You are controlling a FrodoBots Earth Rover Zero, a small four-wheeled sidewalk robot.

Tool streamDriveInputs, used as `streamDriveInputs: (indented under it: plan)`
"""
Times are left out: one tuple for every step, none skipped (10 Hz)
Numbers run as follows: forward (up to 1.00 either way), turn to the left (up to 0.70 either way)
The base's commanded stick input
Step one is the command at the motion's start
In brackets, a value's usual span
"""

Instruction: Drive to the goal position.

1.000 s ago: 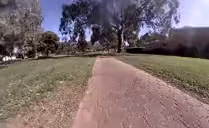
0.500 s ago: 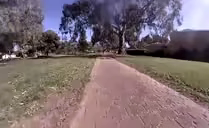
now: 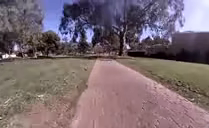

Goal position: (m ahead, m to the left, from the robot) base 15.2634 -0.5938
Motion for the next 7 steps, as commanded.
streamDriveInputs:
  plan:
    - [0.7, -0.02]
    - [0.7, -0.01]
    - [0.7, 0.0]
    - [0.7, 0.0]
    - [0.7, 0.0]
    - [0.7, 0.0]
    - [0.7, 0.0]
